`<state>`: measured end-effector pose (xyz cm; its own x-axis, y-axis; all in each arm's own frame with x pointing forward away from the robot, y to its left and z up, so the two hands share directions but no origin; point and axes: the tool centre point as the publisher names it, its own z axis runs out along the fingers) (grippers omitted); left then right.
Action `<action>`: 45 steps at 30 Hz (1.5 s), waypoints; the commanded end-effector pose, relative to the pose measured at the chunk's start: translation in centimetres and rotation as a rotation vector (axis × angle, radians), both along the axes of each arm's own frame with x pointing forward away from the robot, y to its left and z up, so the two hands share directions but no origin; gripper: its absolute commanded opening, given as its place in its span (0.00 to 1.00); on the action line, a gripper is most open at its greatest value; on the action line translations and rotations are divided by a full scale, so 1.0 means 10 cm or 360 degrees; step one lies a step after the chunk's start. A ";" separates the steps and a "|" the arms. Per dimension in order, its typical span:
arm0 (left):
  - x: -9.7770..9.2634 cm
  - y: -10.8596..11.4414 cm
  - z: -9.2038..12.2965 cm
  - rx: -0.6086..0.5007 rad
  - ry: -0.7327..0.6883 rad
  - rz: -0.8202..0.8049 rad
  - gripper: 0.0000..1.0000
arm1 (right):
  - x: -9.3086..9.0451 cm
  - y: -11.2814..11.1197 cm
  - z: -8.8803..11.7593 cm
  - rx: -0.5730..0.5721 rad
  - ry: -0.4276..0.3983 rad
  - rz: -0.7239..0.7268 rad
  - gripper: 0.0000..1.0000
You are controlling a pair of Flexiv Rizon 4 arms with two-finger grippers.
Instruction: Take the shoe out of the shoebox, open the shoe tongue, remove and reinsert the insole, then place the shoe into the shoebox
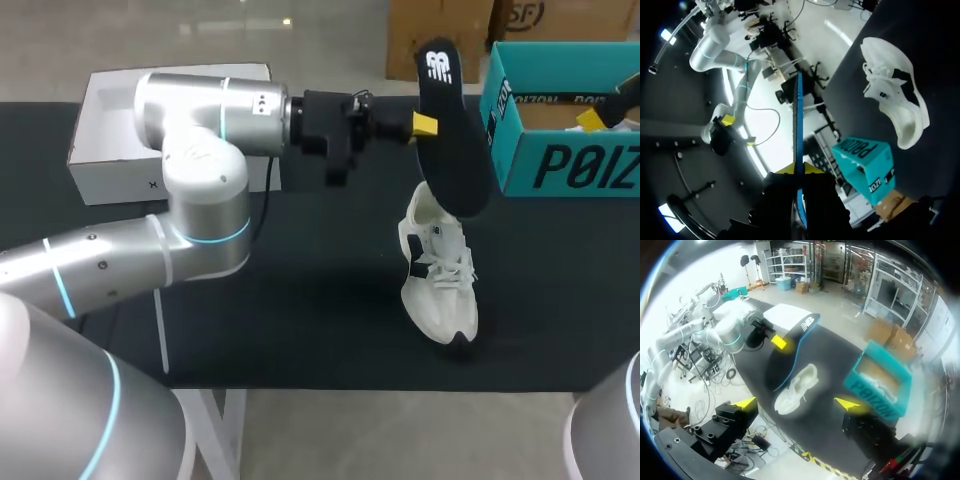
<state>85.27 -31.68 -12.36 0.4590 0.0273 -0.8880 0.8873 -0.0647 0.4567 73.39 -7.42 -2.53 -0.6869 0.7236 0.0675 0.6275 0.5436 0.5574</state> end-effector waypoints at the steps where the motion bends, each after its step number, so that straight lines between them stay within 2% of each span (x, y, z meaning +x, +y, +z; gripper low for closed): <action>1: 0.04 -0.03 0.03 0.0021 0.0003 -0.0013 0.00 | -0.01 -0.02 -0.03 0.0021 -0.0022 -0.0002 1.00; 17: 0.04 -0.03 0.03 0.0021 0.0003 -0.0013 0.00 | -0.01 -0.02 -0.03 0.0021 -0.0022 -0.0002 1.00; 20: 0.07 -0.02 0.14 -0.0263 0.0556 -0.0019 0.00 | -0.01 -0.02 -0.03 0.0021 -0.0022 -0.0002 1.00; 21: 0.10 -0.02 0.16 -0.0347 0.0684 0.0057 0.00 | -0.01 -0.02 -0.03 0.0021 -0.0022 -0.0002 1.00; 23: 0.16 -0.02 0.14 -0.0438 0.1200 0.0128 0.00 | -0.01 -0.02 -0.03 0.0021 -0.0022 -0.0002 1.00; 25: 0.16 -0.02 0.10 -0.0405 0.1574 0.0174 0.00 | -0.01 -0.02 -0.03 0.0021 -0.0022 -0.0002 1.00; 26: 0.15 -0.02 0.07 -0.0410 0.1744 0.0117 0.00 | -0.01 -0.02 -0.03 0.0021 -0.0022 -0.0002 1.00; 28: 0.11 -0.02 0.06 -0.0415 0.2000 0.0118 0.00 | -0.01 -0.02 -0.03 0.0021 -0.0022 -0.0002 1.00; 32: 0.07 0.00 0.05 -0.0389 0.2341 0.0104 0.00 | -0.01 -0.02 -0.03 0.0021 -0.0022 -0.0002 1.00; 33: 0.10 0.04 0.07 -0.0438 0.2445 0.0265 0.00 | -0.01 -0.02 -0.03 0.0021 -0.0022 -0.0002 1.00; 34: 0.11 0.04 0.07 -0.0418 0.2533 0.0203 0.00 | -0.01 -0.02 -0.03 0.0021 -0.0022 -0.0002 1.00; 35: 0.10 0.06 0.12 -0.0435 0.2738 0.0099 0.00 | -0.01 -0.02 -0.03 0.0021 -0.0022 -0.0002 1.00; 36: 0.12 0.07 0.13 -0.0437 0.2657 0.0117 0.00 | -0.01 -0.02 -0.03 0.0021 -0.0022 -0.0002 1.00; 37: 0.13 0.08 0.17 -0.0387 0.2330 0.0146 0.00 | -0.01 -0.02 -0.03 0.0021 -0.0022 -0.0002 1.00; 45: 0.13 0.08 0.17 -0.0387 0.2330 0.0146 0.00 | -0.01 -0.02 -0.03 0.0021 -0.0022 -0.0002 1.00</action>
